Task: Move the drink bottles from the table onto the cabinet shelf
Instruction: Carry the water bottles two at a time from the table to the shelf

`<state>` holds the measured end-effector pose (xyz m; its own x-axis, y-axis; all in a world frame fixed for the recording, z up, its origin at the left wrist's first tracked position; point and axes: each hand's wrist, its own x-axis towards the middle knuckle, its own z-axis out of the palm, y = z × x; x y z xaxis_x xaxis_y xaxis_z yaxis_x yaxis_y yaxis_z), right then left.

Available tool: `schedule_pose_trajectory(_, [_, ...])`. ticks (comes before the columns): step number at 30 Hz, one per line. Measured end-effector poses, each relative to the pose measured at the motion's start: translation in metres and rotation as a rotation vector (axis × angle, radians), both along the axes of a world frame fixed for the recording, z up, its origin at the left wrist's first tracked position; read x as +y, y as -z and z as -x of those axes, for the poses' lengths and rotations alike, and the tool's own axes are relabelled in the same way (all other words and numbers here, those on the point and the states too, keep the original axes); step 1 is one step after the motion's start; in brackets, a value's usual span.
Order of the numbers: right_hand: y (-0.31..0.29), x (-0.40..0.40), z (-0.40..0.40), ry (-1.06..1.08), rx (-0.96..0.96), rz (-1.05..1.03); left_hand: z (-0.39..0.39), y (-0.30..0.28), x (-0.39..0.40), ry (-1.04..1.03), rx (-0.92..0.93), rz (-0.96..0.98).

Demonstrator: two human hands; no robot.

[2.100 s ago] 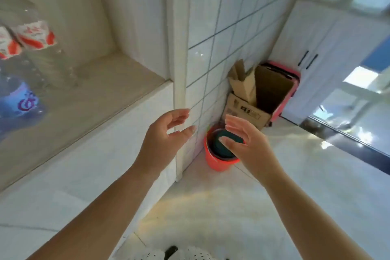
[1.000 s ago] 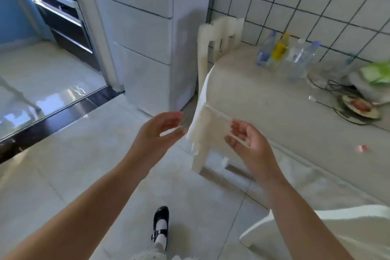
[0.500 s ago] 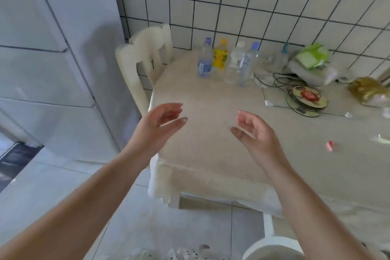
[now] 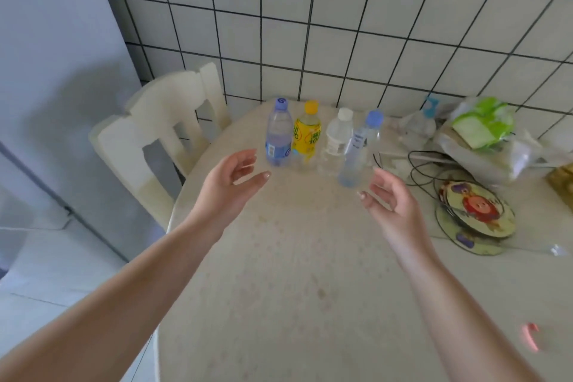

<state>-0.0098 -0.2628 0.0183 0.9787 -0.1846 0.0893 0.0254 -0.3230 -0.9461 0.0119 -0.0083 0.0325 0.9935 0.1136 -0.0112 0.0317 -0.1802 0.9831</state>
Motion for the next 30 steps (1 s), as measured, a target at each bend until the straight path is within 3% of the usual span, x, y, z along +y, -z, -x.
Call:
schedule_pose_trajectory(12, [0.048,-0.045,-0.147,0.226,0.075,0.026,-0.169,0.036,-0.022,-0.086,0.029,-0.116])
schedule_pose_trajectory(16, [0.062,-0.049,-0.175,0.214,0.081,0.098,-0.206,0.058,-0.030,-0.083,0.055,-0.144])
schedule_pose_trajectory(30, [0.068,-0.047,-0.182,0.251,0.027,0.059,-0.234,0.081,-0.043,-0.092,-0.056,-0.221])
